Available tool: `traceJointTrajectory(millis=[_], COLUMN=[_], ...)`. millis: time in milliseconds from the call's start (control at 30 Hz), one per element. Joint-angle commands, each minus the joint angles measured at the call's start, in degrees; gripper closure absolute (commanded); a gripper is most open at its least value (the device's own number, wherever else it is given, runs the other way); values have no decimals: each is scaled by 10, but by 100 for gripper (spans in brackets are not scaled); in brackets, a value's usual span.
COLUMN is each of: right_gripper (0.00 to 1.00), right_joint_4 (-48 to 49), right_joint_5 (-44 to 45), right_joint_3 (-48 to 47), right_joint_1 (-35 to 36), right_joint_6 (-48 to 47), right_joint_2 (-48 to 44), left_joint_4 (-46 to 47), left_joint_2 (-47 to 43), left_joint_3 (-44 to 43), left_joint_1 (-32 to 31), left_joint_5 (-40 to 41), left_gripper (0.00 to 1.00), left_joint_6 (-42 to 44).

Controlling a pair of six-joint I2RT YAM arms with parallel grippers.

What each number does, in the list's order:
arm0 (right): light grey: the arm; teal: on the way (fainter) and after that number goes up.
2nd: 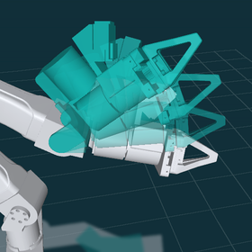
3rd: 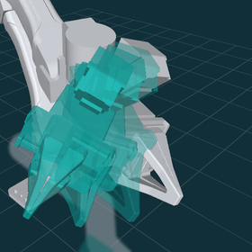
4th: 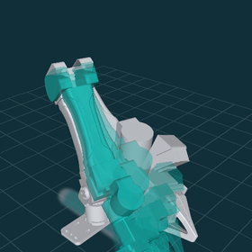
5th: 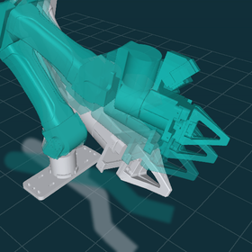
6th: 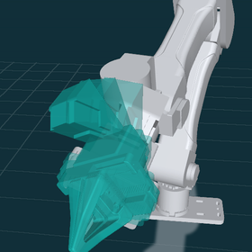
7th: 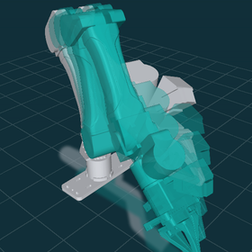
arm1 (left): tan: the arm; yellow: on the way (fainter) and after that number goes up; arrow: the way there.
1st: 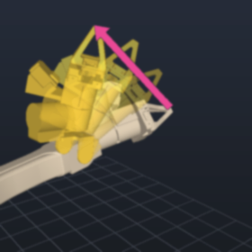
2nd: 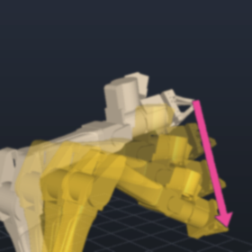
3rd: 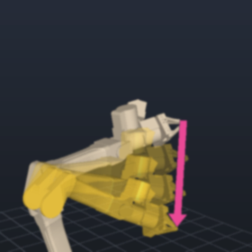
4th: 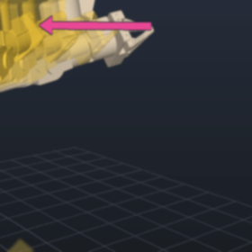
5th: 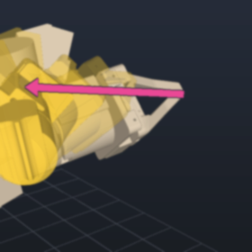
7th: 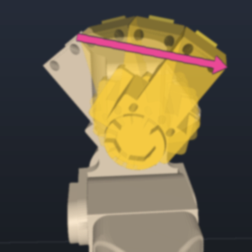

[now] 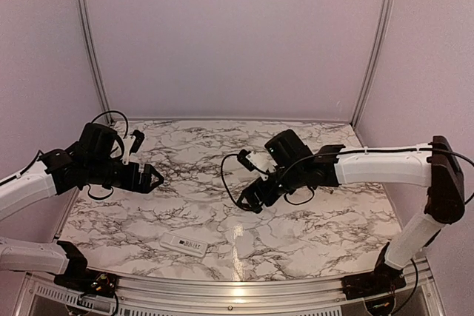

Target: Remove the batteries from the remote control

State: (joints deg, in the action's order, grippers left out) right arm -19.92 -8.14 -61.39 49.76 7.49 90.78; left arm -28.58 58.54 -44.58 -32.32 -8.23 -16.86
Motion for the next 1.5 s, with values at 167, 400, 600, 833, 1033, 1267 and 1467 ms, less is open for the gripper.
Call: traceJointTrajectory(millis=[167,400,600,833,1033,1267,1467], right_gripper=[1,2,2,2,2,7,15], right_joint_4=[74,92,82,106,104,113,118], right_joint_5=[-33,-34,3,-10,-3,15,22], right_joint_3=[-19,-44,-88,-112,-138,-148,-138], right_joint_1=[112,152,186,202,227,240,240], right_joint_6=[-117,-158,-210,-200,-191,-174,-164], right_joint_2=[60,112,169,200,237,260,264], left_joint_4=[12,14,13,10,6,0,2], left_joint_2=[-31,-41,-54,-63,-74,-93,-80], left_joint_3=[13,16,16,17,15,19,16], left_joint_1=[-2,-2,-2,-2,-2,-16,-18], left_joint_5=[49,66,95,112,129,149,146], left_gripper=[1,1,1,1,1,1,1], left_joint_6=[3,3,1,-2,-10,-11,-11])
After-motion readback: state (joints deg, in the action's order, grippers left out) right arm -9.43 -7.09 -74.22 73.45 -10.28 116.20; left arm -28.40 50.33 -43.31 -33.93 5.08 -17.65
